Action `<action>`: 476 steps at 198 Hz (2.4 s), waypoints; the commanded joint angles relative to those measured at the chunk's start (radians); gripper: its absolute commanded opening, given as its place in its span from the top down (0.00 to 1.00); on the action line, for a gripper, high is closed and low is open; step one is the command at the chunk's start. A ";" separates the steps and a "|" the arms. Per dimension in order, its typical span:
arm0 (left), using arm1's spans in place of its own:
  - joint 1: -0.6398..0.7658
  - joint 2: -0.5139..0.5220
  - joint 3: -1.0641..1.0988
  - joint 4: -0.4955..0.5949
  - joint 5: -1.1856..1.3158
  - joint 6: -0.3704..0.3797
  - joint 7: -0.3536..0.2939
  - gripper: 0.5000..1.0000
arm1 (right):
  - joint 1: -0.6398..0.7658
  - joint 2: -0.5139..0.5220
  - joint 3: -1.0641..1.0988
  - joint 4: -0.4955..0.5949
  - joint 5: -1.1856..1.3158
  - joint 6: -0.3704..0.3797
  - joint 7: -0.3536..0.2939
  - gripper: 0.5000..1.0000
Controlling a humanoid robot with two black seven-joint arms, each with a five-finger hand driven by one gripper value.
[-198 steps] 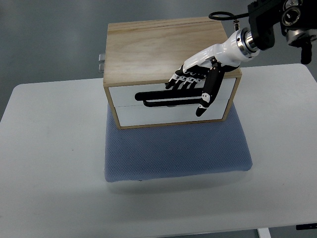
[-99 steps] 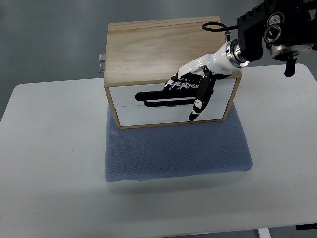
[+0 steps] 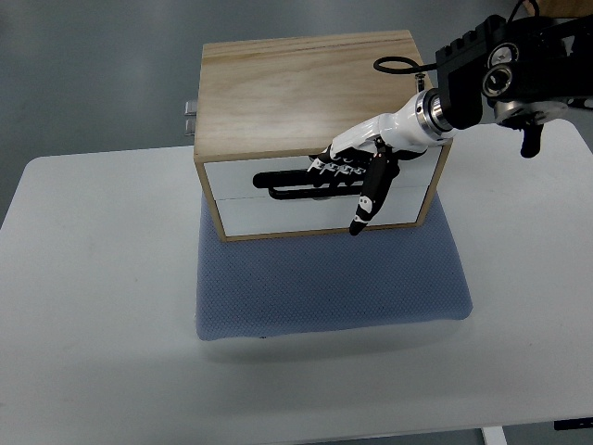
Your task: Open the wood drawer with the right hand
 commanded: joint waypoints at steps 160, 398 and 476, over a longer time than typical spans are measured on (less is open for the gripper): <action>0.000 0.000 0.000 0.000 0.000 0.000 0.000 0.00 | 0.030 -0.037 -0.002 0.031 0.000 0.191 0.000 0.11; 0.000 0.000 0.000 0.000 0.000 0.000 0.000 0.00 | 0.088 -0.098 -0.007 0.122 0.046 0.241 0.000 0.12; 0.000 0.000 0.000 0.000 0.000 0.000 0.000 0.00 | 0.120 -0.116 0.006 0.116 0.209 0.252 0.006 0.11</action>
